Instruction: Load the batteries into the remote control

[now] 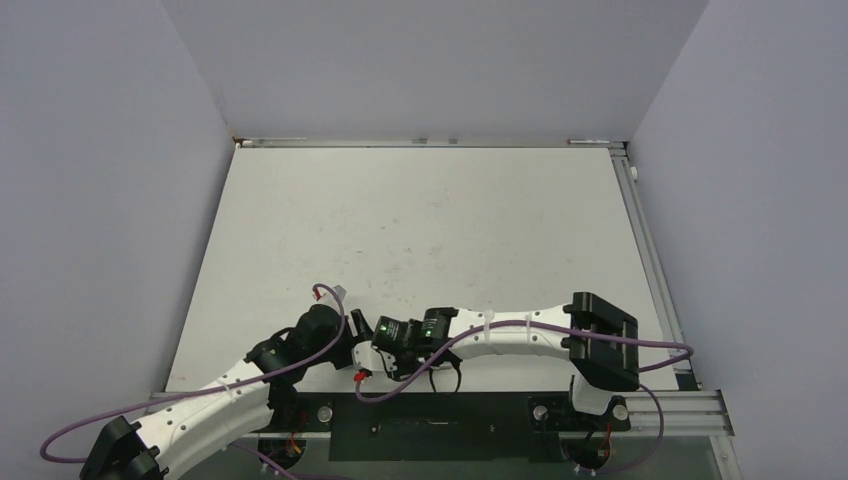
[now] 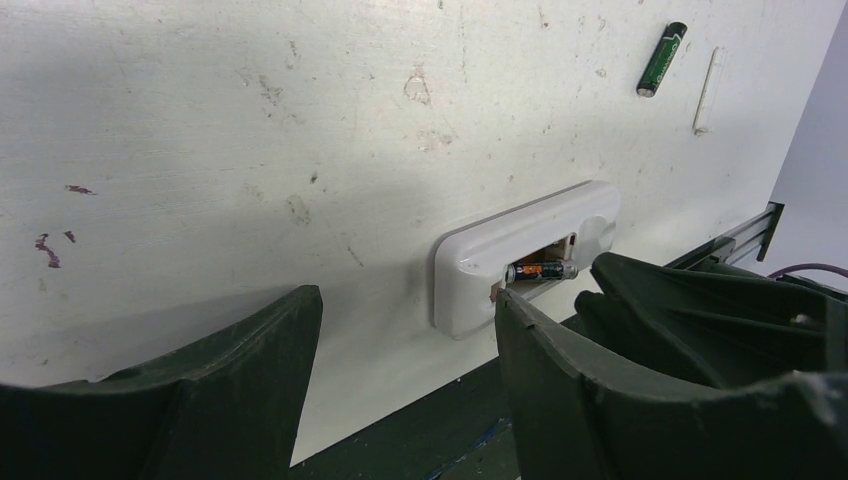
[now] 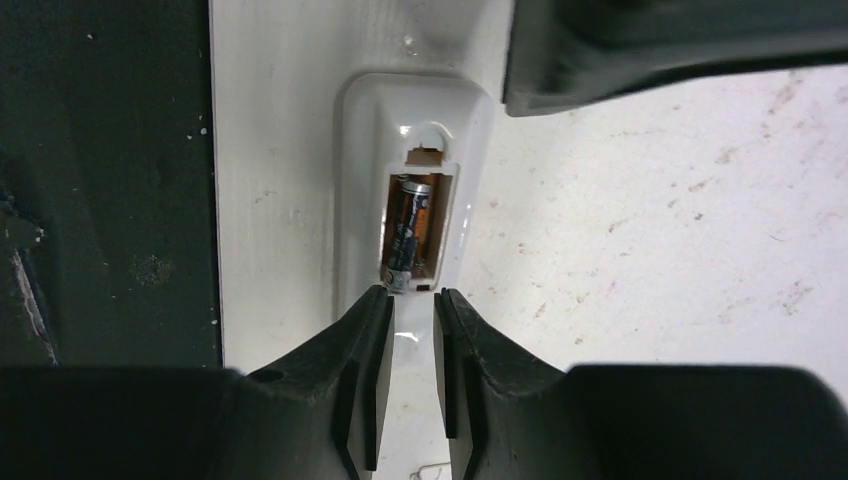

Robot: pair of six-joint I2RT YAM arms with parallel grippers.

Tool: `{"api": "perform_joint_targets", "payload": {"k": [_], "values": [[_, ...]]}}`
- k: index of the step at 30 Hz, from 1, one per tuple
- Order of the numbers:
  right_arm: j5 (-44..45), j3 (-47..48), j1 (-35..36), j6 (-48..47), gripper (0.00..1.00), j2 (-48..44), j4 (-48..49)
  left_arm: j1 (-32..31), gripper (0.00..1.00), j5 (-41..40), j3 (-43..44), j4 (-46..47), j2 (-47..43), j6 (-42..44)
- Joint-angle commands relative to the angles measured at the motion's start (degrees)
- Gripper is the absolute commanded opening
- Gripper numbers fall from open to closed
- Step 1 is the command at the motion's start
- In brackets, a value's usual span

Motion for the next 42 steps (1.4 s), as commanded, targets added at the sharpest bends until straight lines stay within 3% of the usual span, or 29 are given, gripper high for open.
{"api": "perform_joint_targets", "payload": {"k": [1, 11, 14, 29, 42], "values": [[3.43, 0.67, 0.08, 2.82, 0.23, -6.14, 2.45, 0.27, 0.61, 0.82, 0.03, 2.16, 0.61, 1.18], [8.36, -7.83, -0.86, 13.28, 0.23, -15.15, 14.80, 0.26, 0.61, 1.29, 0.54, 2.97, 2.39, 1.83], [7.88, -9.36, -1.64, 14.86, 0.29, -15.63, 16.88, 0.26, 0.61, 1.27, 0.69, 2.91, 2.81, 2.11], [-1.52, -9.39, -5.83, 13.39, 0.41, -8.67, 20.08, 0.51, 0.62, 0.04, 1.30, -1.13, -0.56, 2.46], [-3.37, -7.96, -6.95, 11.16, 0.41, -4.57, 20.29, 0.96, 0.63, 0.30, 0.48, -1.61, -1.70, 2.59]]}}
